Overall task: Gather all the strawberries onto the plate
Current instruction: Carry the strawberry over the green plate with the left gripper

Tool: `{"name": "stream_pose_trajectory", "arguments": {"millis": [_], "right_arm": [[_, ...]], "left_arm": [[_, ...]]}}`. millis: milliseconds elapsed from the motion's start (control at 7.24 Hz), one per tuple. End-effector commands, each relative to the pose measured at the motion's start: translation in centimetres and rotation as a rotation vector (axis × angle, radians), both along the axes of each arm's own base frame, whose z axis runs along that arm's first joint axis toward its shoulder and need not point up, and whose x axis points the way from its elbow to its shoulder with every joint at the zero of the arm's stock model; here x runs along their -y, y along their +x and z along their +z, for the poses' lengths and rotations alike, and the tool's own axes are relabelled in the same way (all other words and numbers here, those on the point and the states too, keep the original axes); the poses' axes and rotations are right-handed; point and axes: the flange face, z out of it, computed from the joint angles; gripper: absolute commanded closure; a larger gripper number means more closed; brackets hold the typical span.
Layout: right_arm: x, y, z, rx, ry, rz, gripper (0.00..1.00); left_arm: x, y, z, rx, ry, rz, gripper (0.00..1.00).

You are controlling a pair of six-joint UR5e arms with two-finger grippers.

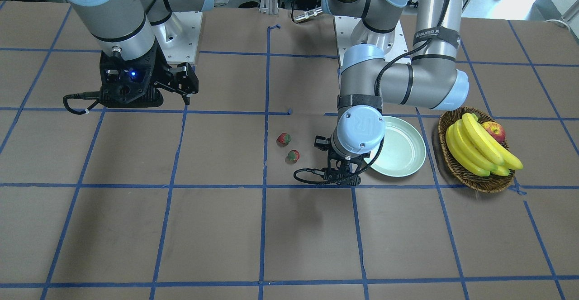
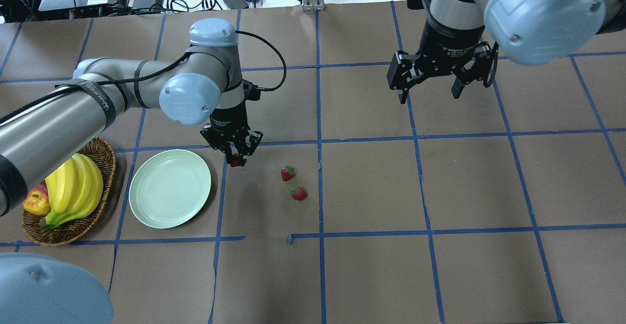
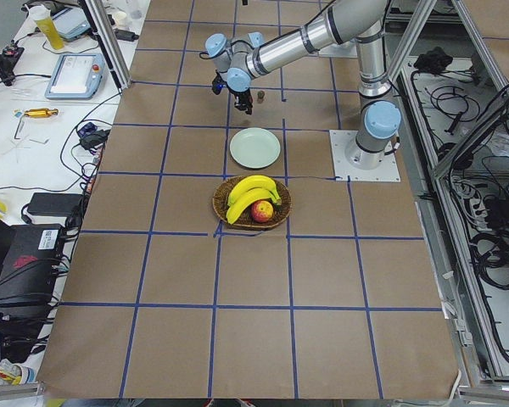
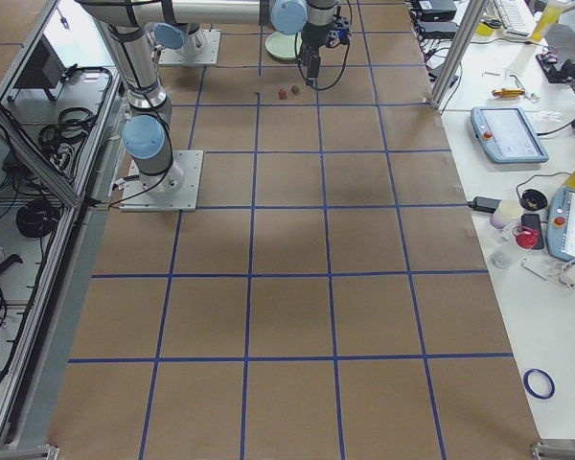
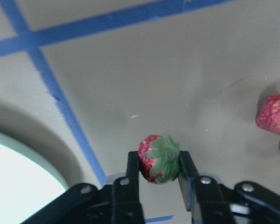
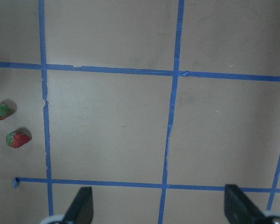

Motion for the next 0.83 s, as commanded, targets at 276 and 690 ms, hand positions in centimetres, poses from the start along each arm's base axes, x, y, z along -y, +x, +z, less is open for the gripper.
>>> {"name": "stream_pose_trajectory", "arguments": {"millis": [276, 690], "right_arm": [[0.0, 0.1, 0.0, 0.003, -0.001, 0.001, 0.00], [0.0, 0.5, -0.3, 0.004, 0.005, 0.009, 0.00]], "left_arm": [[1.1, 15.0, 2.4, 0.047, 0.113, -0.092, 1.00], [-0.3, 19.5, -2.1, 0.088, 0.175, -0.058, 1.00]]}}
